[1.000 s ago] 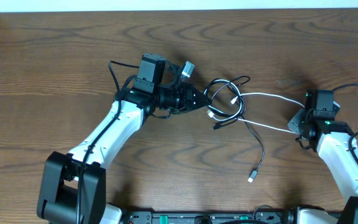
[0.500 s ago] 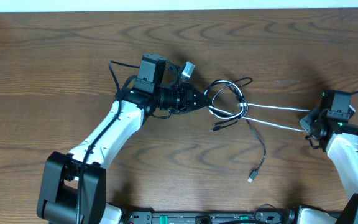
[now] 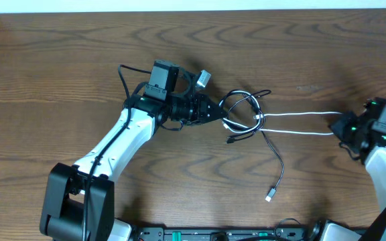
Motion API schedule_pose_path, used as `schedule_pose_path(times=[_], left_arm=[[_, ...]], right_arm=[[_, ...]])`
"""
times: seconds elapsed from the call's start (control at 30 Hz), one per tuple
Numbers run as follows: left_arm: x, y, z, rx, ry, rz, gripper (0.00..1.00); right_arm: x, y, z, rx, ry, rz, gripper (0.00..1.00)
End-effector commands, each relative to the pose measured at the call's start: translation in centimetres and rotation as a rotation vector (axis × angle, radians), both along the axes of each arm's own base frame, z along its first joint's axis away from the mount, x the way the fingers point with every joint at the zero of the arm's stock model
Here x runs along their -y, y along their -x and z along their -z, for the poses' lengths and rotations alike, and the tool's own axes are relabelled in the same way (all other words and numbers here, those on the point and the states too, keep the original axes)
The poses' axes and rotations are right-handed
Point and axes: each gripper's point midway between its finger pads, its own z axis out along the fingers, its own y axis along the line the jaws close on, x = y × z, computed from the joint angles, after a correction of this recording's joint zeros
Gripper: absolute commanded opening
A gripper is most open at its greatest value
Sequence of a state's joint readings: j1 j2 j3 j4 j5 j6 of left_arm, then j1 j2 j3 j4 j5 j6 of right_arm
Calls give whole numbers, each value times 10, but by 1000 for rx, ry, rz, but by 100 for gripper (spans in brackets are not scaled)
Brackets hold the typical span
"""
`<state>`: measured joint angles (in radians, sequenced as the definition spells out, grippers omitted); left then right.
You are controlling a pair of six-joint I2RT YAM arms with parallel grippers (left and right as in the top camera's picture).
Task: Untangle cables
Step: 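Pull the white cable far rightward with the right gripper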
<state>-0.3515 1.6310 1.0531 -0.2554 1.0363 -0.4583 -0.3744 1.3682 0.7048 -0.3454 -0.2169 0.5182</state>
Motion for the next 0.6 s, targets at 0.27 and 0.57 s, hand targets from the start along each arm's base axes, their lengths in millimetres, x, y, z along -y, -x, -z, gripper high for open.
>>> schedule_pose_path(times=[0.27, 0.57], left_arm=[[-4, -4, 7, 30, -26, -5, 7], [-4, -4, 7, 7, -25, -17, 8]], right_arm=[[41, 33, 5, -17, -194, 213, 2], [15, 33, 10, -58, -152, 42, 56]])
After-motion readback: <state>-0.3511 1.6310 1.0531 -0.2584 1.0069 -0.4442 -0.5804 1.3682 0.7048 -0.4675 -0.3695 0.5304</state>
